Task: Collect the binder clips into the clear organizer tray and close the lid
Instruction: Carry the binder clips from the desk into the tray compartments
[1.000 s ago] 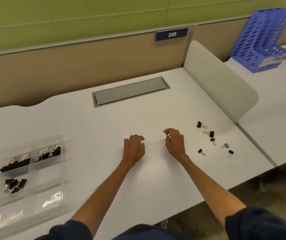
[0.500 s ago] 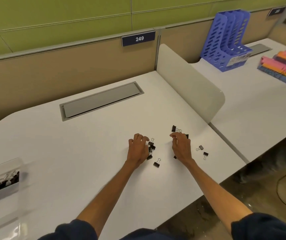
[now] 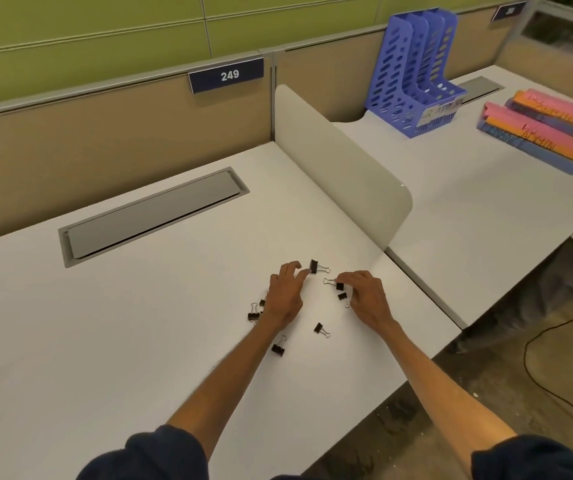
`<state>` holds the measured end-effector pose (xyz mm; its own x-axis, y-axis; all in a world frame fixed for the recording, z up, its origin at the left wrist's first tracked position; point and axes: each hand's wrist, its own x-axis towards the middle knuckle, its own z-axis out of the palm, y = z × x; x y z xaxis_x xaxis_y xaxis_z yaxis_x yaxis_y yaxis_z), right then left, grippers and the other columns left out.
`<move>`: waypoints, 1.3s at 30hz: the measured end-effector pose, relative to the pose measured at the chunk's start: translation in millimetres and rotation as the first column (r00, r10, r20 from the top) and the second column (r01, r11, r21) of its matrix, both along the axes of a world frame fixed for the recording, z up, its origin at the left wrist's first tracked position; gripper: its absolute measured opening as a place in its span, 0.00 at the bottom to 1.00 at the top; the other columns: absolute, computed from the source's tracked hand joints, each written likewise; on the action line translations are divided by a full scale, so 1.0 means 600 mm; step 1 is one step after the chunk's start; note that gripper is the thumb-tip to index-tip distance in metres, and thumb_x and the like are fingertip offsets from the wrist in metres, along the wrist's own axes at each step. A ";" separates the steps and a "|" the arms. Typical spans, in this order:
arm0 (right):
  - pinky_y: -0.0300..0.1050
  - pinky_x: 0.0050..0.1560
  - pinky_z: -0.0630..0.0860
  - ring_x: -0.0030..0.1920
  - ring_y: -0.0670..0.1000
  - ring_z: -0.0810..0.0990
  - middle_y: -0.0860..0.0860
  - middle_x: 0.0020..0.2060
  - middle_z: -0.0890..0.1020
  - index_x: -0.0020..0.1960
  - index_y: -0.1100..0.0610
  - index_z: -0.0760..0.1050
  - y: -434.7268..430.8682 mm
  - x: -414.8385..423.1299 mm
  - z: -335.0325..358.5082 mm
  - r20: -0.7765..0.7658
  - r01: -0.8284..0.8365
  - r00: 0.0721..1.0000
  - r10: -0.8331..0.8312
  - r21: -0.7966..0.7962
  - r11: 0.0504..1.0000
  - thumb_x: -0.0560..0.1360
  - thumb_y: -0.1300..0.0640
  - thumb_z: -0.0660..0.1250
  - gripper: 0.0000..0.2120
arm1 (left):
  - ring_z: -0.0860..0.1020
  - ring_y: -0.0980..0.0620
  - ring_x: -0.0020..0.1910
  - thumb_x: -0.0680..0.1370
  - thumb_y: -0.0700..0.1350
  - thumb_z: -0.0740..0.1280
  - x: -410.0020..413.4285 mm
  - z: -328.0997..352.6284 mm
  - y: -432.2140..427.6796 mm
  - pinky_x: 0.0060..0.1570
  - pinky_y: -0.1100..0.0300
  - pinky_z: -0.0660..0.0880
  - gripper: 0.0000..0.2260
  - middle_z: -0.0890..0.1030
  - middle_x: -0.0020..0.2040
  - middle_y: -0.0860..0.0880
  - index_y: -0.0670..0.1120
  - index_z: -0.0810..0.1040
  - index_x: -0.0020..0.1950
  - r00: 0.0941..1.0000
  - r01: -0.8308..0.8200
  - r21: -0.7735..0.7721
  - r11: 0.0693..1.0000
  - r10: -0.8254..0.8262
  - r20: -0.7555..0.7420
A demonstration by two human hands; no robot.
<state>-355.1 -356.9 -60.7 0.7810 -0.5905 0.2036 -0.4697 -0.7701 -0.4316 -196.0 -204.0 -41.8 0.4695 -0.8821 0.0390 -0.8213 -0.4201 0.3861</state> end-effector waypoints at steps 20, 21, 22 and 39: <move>0.47 0.49 0.63 0.44 0.52 0.77 0.47 0.39 0.76 0.53 0.47 0.83 0.017 0.030 0.006 -0.045 0.131 0.991 -0.130 0.012 0.991 0.75 0.58 0.70 0.10 | 0.72 0.46 0.53 0.79 0.48 0.62 0.037 -0.007 -0.039 0.52 0.50 0.65 0.10 0.74 0.52 0.46 0.44 0.75 0.54 0.987 -0.018 0.146 0.989 -0.005 0.159; 0.46 0.50 0.62 0.45 0.51 0.76 0.47 0.40 0.75 0.54 0.47 0.83 0.016 0.032 0.005 -0.056 0.133 0.990 -0.131 0.031 0.991 0.76 0.57 0.69 0.09 | 0.73 0.46 0.53 0.79 0.50 0.62 0.034 -0.007 -0.036 0.54 0.49 0.65 0.11 0.74 0.52 0.46 0.44 0.75 0.54 0.987 -0.048 0.153 0.987 0.023 0.160; 0.45 0.51 0.61 0.46 0.50 0.75 0.46 0.41 0.74 0.54 0.48 0.82 0.015 0.034 0.004 -0.070 0.138 0.988 -0.134 0.055 0.989 0.76 0.57 0.67 0.10 | 0.73 0.45 0.51 0.78 0.51 0.63 0.030 -0.007 -0.032 0.57 0.46 0.66 0.12 0.75 0.51 0.46 0.43 0.75 0.53 0.984 -0.078 0.166 0.983 0.049 0.171; 0.53 0.57 0.68 0.59 0.52 0.71 0.50 0.55 0.76 0.62 0.49 0.72 0.031 0.056 0.018 -0.063 0.190 0.982 -0.179 0.337 0.922 0.77 0.62 0.60 0.16 | 0.73 0.45 0.32 0.73 0.41 0.68 0.005 0.041 0.018 0.35 0.54 0.67 0.09 0.75 0.29 0.48 0.43 0.72 0.35 0.950 -0.230 -0.124 0.965 0.195 -0.244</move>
